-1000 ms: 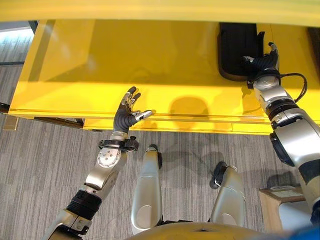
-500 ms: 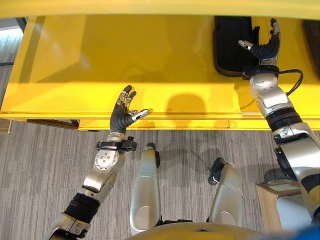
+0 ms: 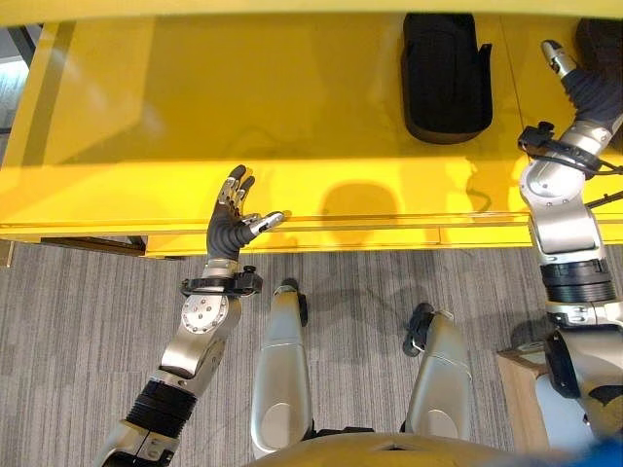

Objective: Move parts from the plastic box to the shelf.

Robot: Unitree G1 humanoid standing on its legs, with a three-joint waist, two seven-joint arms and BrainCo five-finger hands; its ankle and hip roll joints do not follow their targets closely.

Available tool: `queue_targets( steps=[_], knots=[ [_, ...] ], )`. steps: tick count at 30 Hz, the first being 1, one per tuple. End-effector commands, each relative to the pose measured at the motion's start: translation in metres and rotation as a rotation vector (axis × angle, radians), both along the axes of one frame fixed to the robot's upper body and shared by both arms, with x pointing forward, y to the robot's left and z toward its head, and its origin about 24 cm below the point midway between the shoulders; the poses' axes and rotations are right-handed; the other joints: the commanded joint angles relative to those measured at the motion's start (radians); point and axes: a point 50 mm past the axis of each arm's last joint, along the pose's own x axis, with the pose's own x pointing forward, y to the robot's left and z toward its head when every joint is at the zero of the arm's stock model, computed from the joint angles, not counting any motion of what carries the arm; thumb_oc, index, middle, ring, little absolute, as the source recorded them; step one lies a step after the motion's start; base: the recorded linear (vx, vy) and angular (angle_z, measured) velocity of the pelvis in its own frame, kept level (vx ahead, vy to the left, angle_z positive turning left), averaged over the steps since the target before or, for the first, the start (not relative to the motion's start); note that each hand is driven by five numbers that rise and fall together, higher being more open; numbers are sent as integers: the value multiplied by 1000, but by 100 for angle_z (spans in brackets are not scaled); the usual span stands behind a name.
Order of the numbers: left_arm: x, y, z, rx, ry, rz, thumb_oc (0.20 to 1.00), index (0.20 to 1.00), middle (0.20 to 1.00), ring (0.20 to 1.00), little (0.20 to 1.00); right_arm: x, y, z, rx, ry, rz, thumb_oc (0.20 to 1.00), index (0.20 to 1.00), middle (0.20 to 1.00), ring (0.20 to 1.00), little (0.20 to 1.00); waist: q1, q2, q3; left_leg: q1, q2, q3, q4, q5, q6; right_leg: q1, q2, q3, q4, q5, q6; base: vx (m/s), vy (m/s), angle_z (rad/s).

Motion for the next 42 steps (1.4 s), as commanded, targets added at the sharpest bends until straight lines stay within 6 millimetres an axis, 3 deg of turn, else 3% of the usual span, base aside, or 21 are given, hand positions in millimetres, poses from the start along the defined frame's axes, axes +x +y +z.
queue_targets(
  steps=[1, 3, 6, 9, 10, 11, 16, 18, 19, 24, 25, 32, 33, 34, 35, 36, 38, 40, 42],
  knots=[
    [2, 4, -23, 36, 123, 34, 1000, 1000, 1000, 1000, 1000, -15, -2, 13, -33, -126, 19, 1000, 1000, 1000, 1000, 1000, -23, -7, 8, 30, 32, 4, -27, 0, 10, 65, 27, -7, 7, -20, -31, 0, 0, 0],
    [-2, 4, -28, 30, 142, 23, 1000, 1000, 1000, 1000, 1000, -32, 15, -17, -15, -85, 222, 1000, 1000, 1000, 1000, 1000, -34, -19, -10, 82, 38, 10, -70, 10, 8, 123, 35, -15, -51, 5, -22, 61, -8, 0],
    [-6, 4, -32, 30, 156, 16, 1000, 1000, 1000, 1000, 1000, -39, 22, -32, -36, -38, 301, 1000, 1000, 1000, 1000, 1000, -37, -26, -21, 123, 41, 13, -103, 19, 7, 166, 42, -22, -95, 26, -15, 53, -4, -2],
    [-12, 9, -39, 46, 178, 10, 1000, 1000, 1000, 1000, 1000, -49, 28, -58, -67, 74, 426, 1000, 1000, 1000, 1000, 1000, -49, -40, -55, 241, 45, 32, -213, 50, 12, 288, 60, -29, -240, 88, 7, 107, 7, -11],
    [-12, 9, -39, 46, 179, 9, 1000, 1000, 1000, 1000, 1000, -49, 28, -58, -67, 75, 427, 1000, 1000, 1000, 1000, 1000, -48, -41, -53, 247, 45, 33, -218, 52, 13, 294, 60, -29, -245, 91, 7, 117, 39, -21],
    [-15, 13, -42, 49, 190, 15, 1000, 1000, 1000, 1000, 1000, -51, 32, -73, -31, 140, 516, 1000, 1000, 1000, 1000, 1000, -55, -47, -75, 320, 43, 56, -299, 81, 17, 362, 64, -30, -335, 129, 21, 129, 56, -16],
    [-18, 17, -49, 43, 216, 21, 1000, 1000, 1000, 1000, 1000, -55, 27, -103, -1, 285, 560, 1000, 1000, 1000, 1000, 1000, -70, -55, -126, 439, 34, 93, -459, 131, 15, 467, 67, -37, -493, 190, 40, 105, 57, -12],
    [-21, 18, -53, 46, 230, 22, 1000, 1000, 1000, 1000, 1000, -61, 25, -127, 65, 387, 617, 1000, 1000, 1000, 1000, 1000, -80, -62, -171, 516, 24, 118, -579, 168, 9, 541, 68, -59, -619, 244, 54, 117, 65, -8],
    [-21, 18, -54, 46, 232, 22, 1000, 1000, 1000, 1000, 1000, -62, 25, -127, 65, 389, 617, 1000, 1000, 1000, 1000, 1000, -80, -63, -171, 522, 23, 119, -587, 171, 9, 546, 68, -60, -625, 247, 54, 78, 54, 2],
    [-28, 17, -61, 42, 254, 18, 1000, 1000, 1000, 1000, 1000, -75, 16, -160, 102, 543, 582, 1000, 1000, 1000, 1000, 1000, -93, -71, -252, 630, -22, 172, -787, 236, 6, 617, 48, -94, -747, 360, 92, 89, 110, 0],
    [-30, 17, -63, 46, 263, 20, 1000, 1000, 1000, 1000, 1000, -75, 17, -168, 113, 583, 574, 1000, 1000, 1000, 1000, 1000, -92, -75, -273, 667, -45, 191, -829, 238, 18, 620, 31, -97, -755, 397, 106, 89, 203, 2],
    [-32, 16, -62, 97, 253, 2, 1000, 1000, 1000, 1000, 1000, -78, 19, -177, 124, 623, 576, 1000, 1000, 1000, 1000, 1000, -87, -96, -275, 683, -114, 209, -813, 189, 58, 621, -27, -70, -756, 506, 118, 25, 155, -8],
    [-30, 15, -62, 113, 253, -6, 1000, 1000, 1000, 1000, 1000, -77, 21, -178, 125, 629, 581, 1000, 1000, 1000, 1000, 1000, -89, -98, -273, 680, -130, 211, -811, 183, 70, 610, -38, -58, -751, 533, 118, -33, 250, 1],
    [-25, 12, -58, 138, 230, -20, 1000, 1000, 1000, 1000, 1000, -77, 23, -178, 122, 631, 593, 1000, 1000, 1000, 1000, 1000, -99, -98, -265, 673, -148, 218, -831, 190, 79, 582, -52, -33, -753, 604, 118, -31, 190, 0],
    [-25, 12, -58, 138, 230, -20, 1000, 1000, 1000, 1000, 1000, -77, 23, -178, 122, 631, 592, 1000, 1000, 1000, 1000, 1000, -98, -98, -265, 673, -149, 219, -831, 190, 79, 581, -52, -31, -753, 605, 118, -78, 216, -12],
    [-18, 8, -50, 159, 189, -34, 1000, 1000, 1000, 1000, 1000, -77, 25, -175, 107, 613, 597, 1000, 1000, 1000, 1000, 1000, -111, -90, -262, 660, -159, 230, -860, 199, 82, 546, -57, -28, -785, 669, 118, -47, 99, -22],
    [-12, 7, -44, 159, 163, -25, 1000, 1000, 1000, 1000, 1000, -74, 29, -173, 103, 606, 606, 1000, 1000, 1000, 1000, 1000, -115, -81, -253, 658, -152, 252, -872, 198, 81, 521, -52, -46, -805, 699, 118, -73, 124, -50],
    [-10, 10, -44, 154, 163, -3, 1000, 1000, 1000, 1000, 1000, -73, 34, -171, 112, 589, 629, 1000, 1000, 1000, 1000, 1000, -119, -72, -238, 660, -136, 284, -857, 189, 91, 503, -35, -55, -773, 644, 118, -71, 133, -83],
    [-11, 14, -45, 138, 166, 22, 1000, 1000, 1000, 1000, 1000, -72, 38, -169, 101, 583, 661, 1000, 1000, 1000, 1000, 1000, -106, -52, -226, 674, -110, 318, -842, 166, 96, 521, -20, -102, -699, 525, 118, -30, 178, -65]
  ],
)
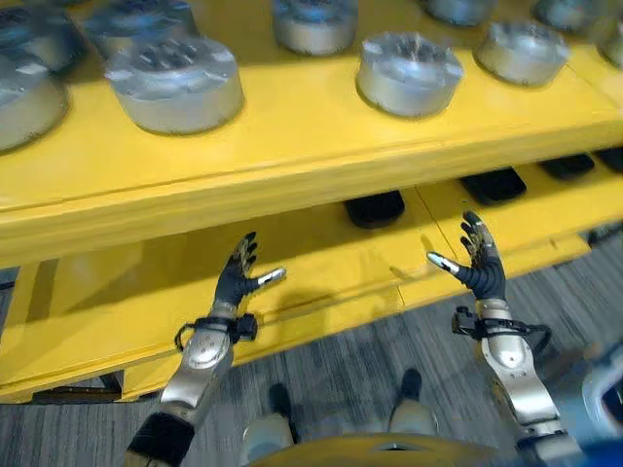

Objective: Move parts from the plastic box to the shelf.

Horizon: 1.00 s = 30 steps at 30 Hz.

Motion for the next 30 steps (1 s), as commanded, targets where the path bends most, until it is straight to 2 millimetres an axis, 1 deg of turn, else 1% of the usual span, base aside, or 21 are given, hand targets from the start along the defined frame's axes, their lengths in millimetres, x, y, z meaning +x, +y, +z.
queue_targets(
  steps=[1, 2, 3, 4, 6, 7, 8, 11, 14, 15, 16, 18, 21, 23, 24, 25, 26, 27, 28, 29, 30],
  knots=[
    [1, 3, 26, -31, -153, 38, 1000, 1000, 1000, 1000, 1000, 9, -4, 34, -74, -172, 38, 1000, 1000, 1000, 1000, 1000, 52, 61, 42, 106, 47, 7, -69, -75, -9, 144, -33, -102, 183, -229, 241, -60, 169, -102],
    [-3, 7, 25, -53, -151, 59, 1000, 1000, 1000, 1000, 1000, 9, -3, 36, -111, -181, 47, 1000, 1000, 1000, 1000, 1000, 75, 60, 39, 114, 55, 56, -66, -72, -8, 178, -64, -197, 211, -248, 235, -106, 100, -123],
    [-6, 8, 25, -61, -147, 67, 1000, 1000, 1000, 1000, 1000, 10, -4, 35, -113, -177, 39, 1000, 1000, 1000, 1000, 1000, 84, 55, 34, 116, 57, 78, -68, -68, -7, 191, -75, -230, 212, -242, 237, -87, -4, -135],
    [-9, 10, 23, -70, -135, 77, 1000, 1000, 1000, 1000, 1000, 11, -5, 35, -110, -175, 29, 1000, 1000, 1000, 1000, 1000, 91, 49, 27, 120, 59, 97, -68, -66, -10, 202, -83, -245, 207, -235, 240, -50, -132, -111],
    [-12, 12, 20, -74, -121, 86, 1000, 1000, 1000, 1000, 1000, 12, -6, 38, -122, -184, 24, 1000, 1000, 1000, 1000, 1000, 97, 42, 20, 121, 68, 118, -63, -66, -17, 210, -81, -248, 172, -221, 241, -20, -161, -109],
    [-18, 16, 14, -75, -94, 102, 1000, 1000, 1000, 1000, 1000, 8, -10, 40, -142, -198, 12, 1000, 1000, 1000, 1000, 1000, 96, 34, 12, 127, 76, 131, -62, -58, -31, 224, -65, -238, 112, -224, 241, 38, -208, -96],
    [-23, 19, 9, -73, -75, 112, 1000, 1000, 1000, 1000, 1000, 6, -14, 38, -150, -187, -3, 1000, 1000, 1000, 1000, 1000, 93, 30, 5, 132, 85, 136, -59, -52, -41, 232, -51, -233, 90, -235, 241, 42, -285, -85],
    [-28, 22, 7, -99, -67, 130, 1000, 1000, 1000, 1000, 1000, 4, -18, 36, -199, -175, -23, 1000, 1000, 1000, 1000, 1000, 85, 37, -5, 150, 137, 170, -60, -20, -76, 238, -15, -227, 57, -263, 239, 35, -245, -83],
    [-29, 20, 11, -94, -83, 107, 1000, 1000, 1000, 1000, 1000, 1, -25, 34, -222, -167, -45, 1000, 1000, 1000, 1000, 1000, 64, 60, -7, 168, 201, 191, -68, 24, -118, 243, 45, -202, 43, -353, 212, 56, -254, -40],
    [-29, 20, 10, -95, -83, 106, 1000, 1000, 1000, 1000, 1000, 1, -25, 35, -222, -167, -46, 1000, 1000, 1000, 1000, 1000, 65, 63, -7, 169, 205, 191, -69, 27, -121, 243, 49, -203, 44, -357, 209, 43, -299, -43],
    [-28, 16, 11, -97, -85, 84, 1000, 1000, 1000, 1000, 1000, -3, -30, 34, -240, -164, -56, 1000, 1000, 1000, 1000, 1000, 48, 84, -3, 177, 250, 201, -79, 69, -152, 241, 92, -196, 51, -408, 184, 45, -413, -39],
    [-27, 9, 10, -125, -88, 70, 1000, 1000, 1000, 1000, 1000, -6, -35, 37, -267, -178, -63, 1000, 1000, 1000, 1000, 1000, 19, 129, 7, 193, 332, 217, -92, 153, -204, 233, 175, -185, 62, -473, 140, 57, -528, -19],
    [-27, 4, 7, -156, -85, 82, 1000, 1000, 1000, 1000, 1000, -5, -37, 39, -300, -191, -64, 1000, 1000, 1000, 1000, 1000, 2, 152, 28, 207, 391, 237, -75, 218, -236, 211, 241, -150, 88, -520, 104, 11, -328, -24],
    [-26, 2, 4, -167, -76, 81, 1000, 1000, 1000, 1000, 1000, -7, -39, 41, -327, -200, -73, 1000, 1000, 1000, 1000, 1000, -7, 154, 39, 208, 422, 254, -45, 267, -251, 212, 273, -139, 90, -538, 83, 5, -391, -57],
    [-23, -3, 3, -169, -69, 64, 1000, 1000, 1000, 1000, 1000, -10, -45, 41, -348, -195, -96, 1000, 1000, 1000, 1000, 1000, -16, 150, 49, 185, 442, 292, -9, 294, -255, 228, 296, -145, 79, -555, 58, -18, -331, -45],
    [-23, -3, 3, -169, -69, 63, 1000, 1000, 1000, 1000, 1000, -10, -46, 41, -349, -195, -98, 1000, 1000, 1000, 1000, 1000, -14, 152, 50, 185, 444, 292, -5, 292, -255, 229, 298, -145, 78, -556, 56, 7, -359, -17],
    [-22, -5, 4, -174, -74, 48, 1000, 1000, 1000, 1000, 1000, -12, -48, 40, -365, -194, -104, 1000, 1000, 1000, 1000, 1000, -18, 151, 53, 173, 429, 271, 25, 283, -253, 241, 317, -127, 57, -564, 50, 29, -160, -3],
    [-22, -5, 4, -174, -73, 48, 1000, 1000, 1000, 1000, 1000, -13, -48, 40, -366, -194, -105, 1000, 1000, 1000, 1000, 1000, -18, 152, 53, 171, 430, 269, 28, 282, -253, 242, 318, -127, 54, -562, 50, 38, -156, -11],
    [-21, -7, 6, -174, -81, 42, 1000, 1000, 1000, 1000, 1000, -12, -47, 41, -376, -196, -98, 1000, 1000, 1000, 1000, 1000, -1, 154, 58, 155, 403, 190, 38, 291, -247, 240, 326, -103, 45, -560, 49, 1, -42, -32],
    [-19, -9, 7, -177, -89, 36, 1000, 1000, 1000, 1000, 1000, -10, -46, 41, -371, -203, -93, 1000, 1000, 1000, 1000, 1000, 11, 150, 61, 122, 351, 89, 56, 263, -223, 238, 326, -87, 34, -557, 48, -51, -72, -62],
    [-19, -9, 8, -178, -92, 39, 1000, 1000, 1000, 1000, 1000, -9, -44, 40, -361, -201, -81, 1000, 1000, 1000, 1000, 1000, 33, 138, 70, 82, 262, -23, 71, 207, -166, 230, 325, -68, 24, -533, 41, -45, -113, -76]
  ],
)
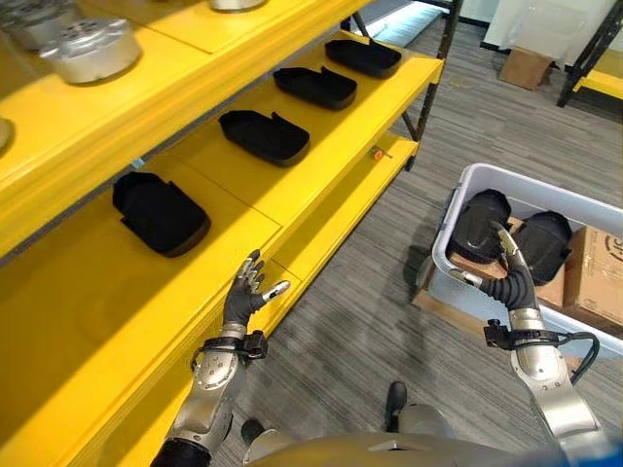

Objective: Move parts from the plastic box to the shelf.

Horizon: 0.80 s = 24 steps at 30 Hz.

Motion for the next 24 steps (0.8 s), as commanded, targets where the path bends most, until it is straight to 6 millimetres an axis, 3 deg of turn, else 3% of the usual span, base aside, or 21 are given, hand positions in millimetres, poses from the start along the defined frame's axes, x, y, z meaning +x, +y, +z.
queue_targets(
  steps=[1, 2, 3, 4, 8, 9, 11, 12, 17, 22, 24],
  knots=[
    [15, 10, 36, 10, -192, 15, 1000, 1000, 1000, 1000, 1000, 9, 12, 34, -20, -184, 89, 1000, 1000, 1000, 1000, 1000, 51, -41, 54, -113, -224, -306, 45, -242, 29, 69, 2, -2, -81, -17, 55, -38, -73, -72],
    [15, 10, 36, 10, -192, 15, 1000, 1000, 1000, 1000, 1000, 9, 12, 34, -20, -184, 89, 1000, 1000, 1000, 1000, 1000, 50, -42, 53, -115, -224, -307, 46, -242, 29, 68, 2, -2, -81, -17, 55, 97, -130, -120],
    [9, 12, 35, 27, -189, 3, 1000, 1000, 1000, 1000, 1000, 13, 19, 28, -18, -148, 136, 1000, 1000, 1000, 1000, 1000, 73, -56, 58, -105, -320, -365, 23, -355, 66, 73, 17, 65, -102, 2, 62, 116, -79, -114],
    [9, 12, 35, 28, -189, -2, 1000, 1000, 1000, 1000, 1000, 13, 19, 27, -20, -139, 145, 1000, 1000, 1000, 1000, 1000, 79, -54, 55, -107, -354, -382, 2, -364, 75, 70, 20, 79, -104, 8, 64, 139, -76, -128],
    [9, 10, 32, 24, -180, -4, 1000, 1000, 1000, 1000, 1000, 12, 19, 23, -23, -111, 154, 1000, 1000, 1000, 1000, 1000, 82, -46, 50, -152, -429, -391, -55, -334, 91, 63, 32, 102, -109, 20, 69, 61, 8, -87],
    [9, 10, 32, 24, -180, -4, 1000, 1000, 1000, 1000, 1000, 12, 19, 23, -23, -111, 154, 1000, 1000, 1000, 1000, 1000, 83, -47, 50, -151, -430, -390, -56, -333, 91, 62, 32, 103, -109, 20, 70, 81, 7, -77],
    [12, 8, 34, 29, -189, -8, 1000, 1000, 1000, 1000, 1000, 13, 22, 20, -33, -99, 168, 1000, 1000, 1000, 1000, 1000, 98, -36, 63, -200, -482, -450, -70, -289, 92, 68, 63, 140, -98, 11, 60, 112, 22, -62],
    [13, 8, 35, 30, -198, -2, 1000, 1000, 1000, 1000, 1000, 14, 25, 20, -38, -96, 186, 1000, 1000, 1000, 1000, 1000, 103, -38, 71, -197, -494, -498, -54, -302, 103, 76, 76, 182, -81, -4, 55, 123, 52, -27],
    [12, 6, 35, 14, -196, -16, 1000, 1000, 1000, 1000, 1000, 12, 25, 20, -25, -93, 183, 1000, 1000, 1000, 1000, 1000, 78, -54, 32, -144, -499, -456, -51, -344, 138, 107, 63, 207, -63, -29, 56, 174, 103, -60],
    [10, 10, 34, 19, -184, -12, 1000, 1000, 1000, 1000, 1000, 14, 30, 19, -13, -86, 203, 1000, 1000, 1000, 1000, 1000, 78, -64, 9, -103, -501, -423, -44, -384, 164, 117, 57, 242, -10, -53, 61, 157, 90, -26],
    [11, 11, 36, 23, -183, -11, 1000, 1000, 1000, 1000, 1000, 13, 32, 19, -7, -83, 209, 1000, 1000, 1000, 1000, 1000, 74, -67, 6, -85, -503, -418, -37, -406, 178, 105, 58, 244, 53, -70, 70, 100, 80, -32]
  ],
)
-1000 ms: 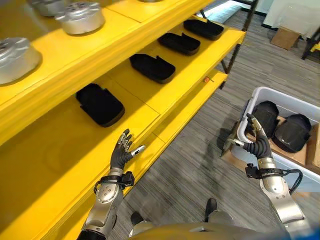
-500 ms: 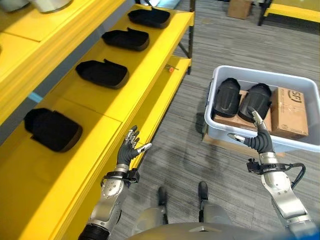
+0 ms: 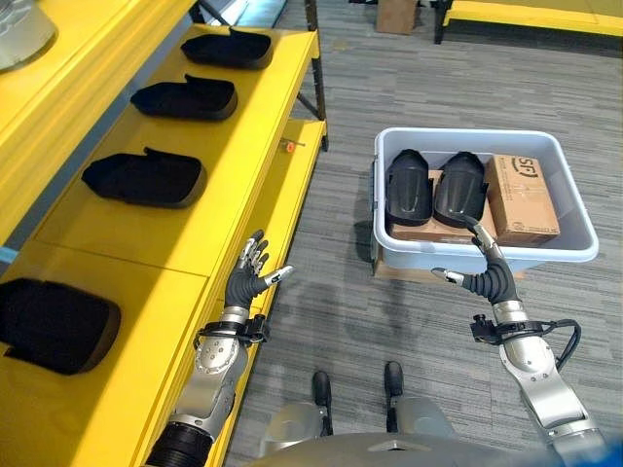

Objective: Move parts from the plastic box to the shelf.

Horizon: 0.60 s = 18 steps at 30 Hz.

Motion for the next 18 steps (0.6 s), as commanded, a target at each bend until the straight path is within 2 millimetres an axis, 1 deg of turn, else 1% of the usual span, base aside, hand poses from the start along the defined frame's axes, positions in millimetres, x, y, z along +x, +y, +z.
queue_targets(
  steps=[1, 2, 3, 4, 5, 6, 7, 8, 9, 10, 11, 12, 13, 14, 15, 16, 17, 18],
  knots=[
    [-1, 10, 14, 35, -71, 11, 1000, 1000, 1000, 1000, 1000, 6, 14, 19, 23, -102, 69, 1000, 1000, 1000, 1000, 1000, -9, -46, -46, -107, -51, -60, 82, -3, 29, 10, 44, -31, 228, -74, 61, 56, 87, -21],
    [0, 11, 16, 47, -75, 16, 1000, 1000, 1000, 1000, 1000, 7, 17, 21, 18, -109, 80, 1000, 1000, 1000, 1000, 1000, -15, -49, -33, -100, -50, -55, 89, -11, 38, -43, 41, -34, 321, -34, 95, 43, 93, -22],
    [1, 13, 17, 58, -78, 18, 1000, 1000, 1000, 1000, 1000, 7, 18, 22, 16, -113, 90, 1000, 1000, 1000, 1000, 1000, -20, -44, -24, -86, -46, -49, 92, -20, 46, -74, 29, -50, 394, 5, 123, 11, 54, -22],
    [1, 13, 17, 58, -79, 19, 1000, 1000, 1000, 1000, 1000, 8, 18, 23, 15, -113, 90, 1000, 1000, 1000, 1000, 1000, -19, -45, -23, -87, -48, -48, 93, -21, 47, -78, 27, -49, 403, 2, 125, 84, 95, -34],
    [2, 11, 18, 65, -82, 7, 1000, 1000, 1000, 1000, 1000, 7, 20, 22, 7, -112, 97, 1000, 1000, 1000, 1000, 1000, -32, -24, -7, -57, -38, -53, 91, -27, 56, -131, 12, -61, 511, 35, 132, 108, 89, -39],
    [2, 10, 18, 66, -79, 1, 1000, 1000, 1000, 1000, 1000, 6, 21, 23, 5, -115, 100, 1000, 1000, 1000, 1000, 1000, -36, -18, -4, -40, -37, -54, 86, -31, 57, -152, -6, -74, 527, 37, 120, 167, 88, -38],
    [2, 10, 18, 66, -79, -2, 1000, 1000, 1000, 1000, 1000, 5, 21, 22, 15, -109, 93, 1000, 1000, 1000, 1000, 1000, -37, -13, -4, -25, -36, -49, 75, -32, 54, -167, -51, -94, 498, 43, 112, 152, 15, -21],
    [1, 11, 18, 65, -77, -1, 1000, 1000, 1000, 1000, 1000, 4, 22, 21, 24, -107, 88, 1000, 1000, 1000, 1000, 1000, -40, -4, -7, -10, -27, -47, 56, -35, 46, -168, -103, -120, 429, 34, 101, 151, -51, -7],
    [-1, 12, 18, 60, -77, -1, 1000, 1000, 1000, 1000, 1000, 4, 22, 21, 30, -108, 84, 1000, 1000, 1000, 1000, 1000, -38, 1, -10, -3, -19, -45, 44, -37, 35, -164, -155, -136, 364, 37, 95, 168, -138, -4],
    [-1, 12, 18, 51, -77, 2, 1000, 1000, 1000, 1000, 1000, 4, 22, 19, 32, -104, 78, 1000, 1000, 1000, 1000, 1000, -33, -4, -15, 6, -14, -38, 33, -44, 18, -173, -230, -160, 248, 73, 104, 280, -237, -9],
    [-4, 15, 14, 50, -63, 17, 1000, 1000, 1000, 1000, 1000, 4, 21, 16, 22, -91, 71, 1000, 1000, 1000, 1000, 1000, -44, -10, -19, 39, -8, -44, 9, -55, -3, -159, -283, -170, 76, 179, 140, 312, -251, -16],
    [-5, 17, 13, 56, -56, 21, 1000, 1000, 1000, 1000, 1000, 4, 22, 17, 12, -90, 74, 1000, 1000, 1000, 1000, 1000, -45, -15, -17, 61, -1, -37, -4, -59, -13, -165, -303, -184, 11, 233, 163, 318, -227, -26],
    [-6, 17, 12, 66, -52, 19, 1000, 1000, 1000, 1000, 1000, 5, 23, 18, 5, -96, 73, 1000, 1000, 1000, 1000, 1000, -40, -21, -18, 83, 7, -24, -20, -65, -22, -166, -323, -220, -52, 274, 186, 154, -112, -28],
    [-6, 17, 12, 66, -52, 19, 1000, 1000, 1000, 1000, 1000, 5, 23, 18, 5, -96, 72, 1000, 1000, 1000, 1000, 1000, -40, -20, -17, 85, 8, -24, -21, -65, -22, -163, -322, -221, -55, 275, 186, 228, -215, -26],
    [-7, 15, 10, 74, -40, 8, 1000, 1000, 1000, 1000, 1000, 4, 21, 18, 3, -89, 69, 1000, 1000, 1000, 1000, 1000, -42, -35, -21, 112, 18, -12, -27, -79, -39, -163, -337, -246, -71, 320, 206, 235, -241, -12],
    [-8, 15, 7, 79, -28, 7, 1000, 1000, 1000, 1000, 1000, 2, 19, 19, 0, -96, 61, 1000, 1000, 1000, 1000, 1000, -34, -53, -30, 120, 12, -8, -26, -90, -48, -129, -339, -282, -89, 326, 209, 331, -333, 5],
    [-7, 13, 6, 80, -26, -4, 1000, 1000, 1000, 1000, 1000, 2, 18, 20, -3, -97, 59, 1000, 1000, 1000, 1000, 1000, -33, -72, -40, 128, 10, -10, -23, -102, -55, -110, -338, -291, -98, 356, 210, 267, -251, 15],
    [-6, 12, 5, 80, -23, -4, 1000, 1000, 1000, 1000, 1000, 1, 16, 20, -7, -96, 55, 1000, 1000, 1000, 1000, 1000, -35, -77, -49, 135, 19, -14, -24, -107, -66, -92, -333, -306, -107, 348, 210, 300, -263, 28]
  ],
)
